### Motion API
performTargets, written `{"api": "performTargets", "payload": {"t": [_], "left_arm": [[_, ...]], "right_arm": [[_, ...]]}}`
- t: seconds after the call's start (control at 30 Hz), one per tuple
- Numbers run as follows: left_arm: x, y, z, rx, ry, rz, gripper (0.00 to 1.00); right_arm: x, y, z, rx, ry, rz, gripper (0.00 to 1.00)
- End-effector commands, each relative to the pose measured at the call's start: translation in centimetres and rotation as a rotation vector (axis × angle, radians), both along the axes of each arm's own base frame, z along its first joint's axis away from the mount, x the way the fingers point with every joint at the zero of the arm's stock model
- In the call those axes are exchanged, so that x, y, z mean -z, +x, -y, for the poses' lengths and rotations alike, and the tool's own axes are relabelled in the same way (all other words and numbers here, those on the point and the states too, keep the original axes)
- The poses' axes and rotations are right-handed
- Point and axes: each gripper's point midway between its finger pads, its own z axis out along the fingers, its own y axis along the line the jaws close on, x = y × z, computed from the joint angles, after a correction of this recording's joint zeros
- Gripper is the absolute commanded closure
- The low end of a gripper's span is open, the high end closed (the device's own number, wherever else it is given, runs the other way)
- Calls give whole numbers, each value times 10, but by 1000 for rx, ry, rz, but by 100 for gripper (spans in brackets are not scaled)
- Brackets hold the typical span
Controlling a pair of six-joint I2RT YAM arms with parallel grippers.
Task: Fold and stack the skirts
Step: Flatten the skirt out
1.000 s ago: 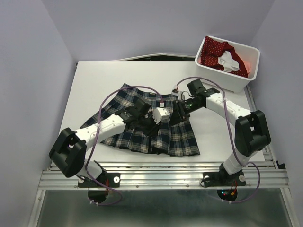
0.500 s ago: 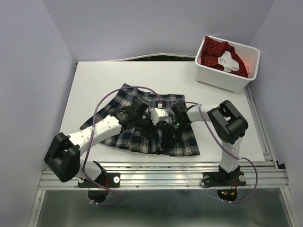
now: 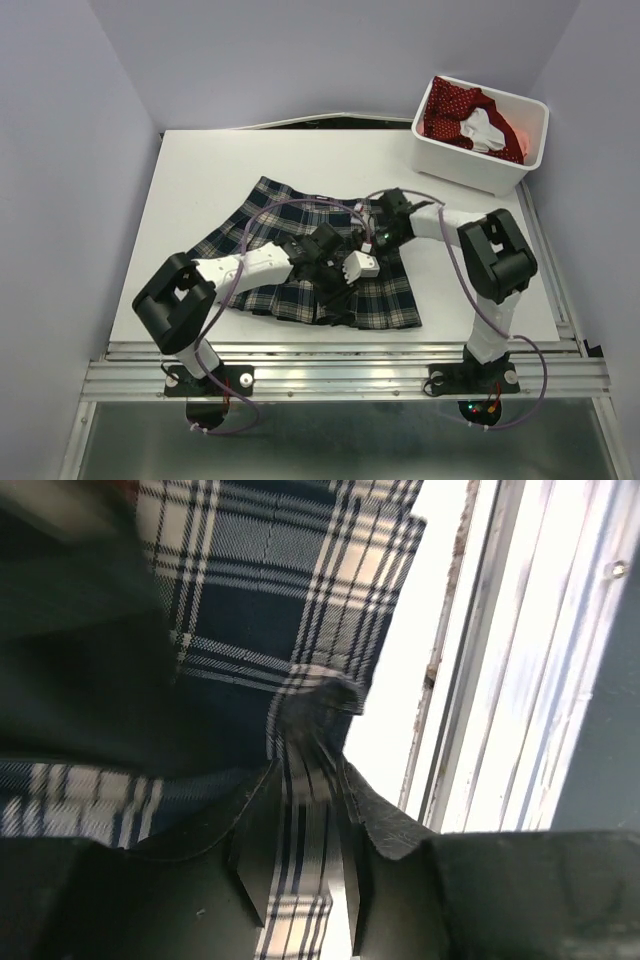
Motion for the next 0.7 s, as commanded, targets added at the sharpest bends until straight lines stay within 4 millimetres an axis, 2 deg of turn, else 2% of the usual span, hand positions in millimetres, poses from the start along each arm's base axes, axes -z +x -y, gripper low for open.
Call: {"api": "performTargets", "payload": {"t": [0.0, 0.03, 0.1, 0.17, 0.23, 0.3, 0.33, 0.37, 0.4, 0.43, 0.47, 0.5, 0.53, 0.57, 0.67], "left_arm": [[-6, 17, 8, -38, -17, 54, 60], [-8, 18, 6, -38, -23, 55, 59], [-25, 16, 1, -30, -65, 62, 55], [-46, 24, -4, -55, -107, 90, 53], [-78, 34, -13, -86, -149, 140, 49], [-99, 63, -35, -186, -157, 161, 48], [-96, 67, -50, -226, -127, 132, 48], [-96, 77, -65, -271, -108, 136, 48], [-91, 92, -90, -349, -69, 160, 48], [-86, 98, -103, -393, -33, 185, 48], [-78, 107, -120, -457, 30, 225, 48], [-63, 106, -138, -505, 83, 214, 48], [-55, 110, -148, -543, 118, 210, 49], [-54, 113, -156, -569, 138, 196, 49], [-28, 125, -183, -646, 245, 116, 51]], "right_arm": [[-67, 85, 41, 118, 79, 263, 47], [-78, 103, 65, 111, 46, 348, 48], [-73, 116, 83, 95, -58, 396, 49], [-73, 124, 88, 74, -96, 449, 49], [-73, 141, 89, 78, -112, 523, 48], [-54, 152, 88, 23, -142, 560, 49], [-52, 160, 91, 6, -172, 570, 50], [-35, 163, 93, -15, -190, 543, 50], [-29, 167, 93, -45, -210, 564, 51], [-21, 168, 96, -61, -228, 559, 51], [-13, 167, 95, -89, -246, 564, 52], [-1, 165, 94, -124, -265, 568, 52], [8, 170, 101, -133, -312, 588, 53], [17, 167, 106, -149, -333, 582, 53], [38, 156, 114, -225, -401, 586, 54]]}}
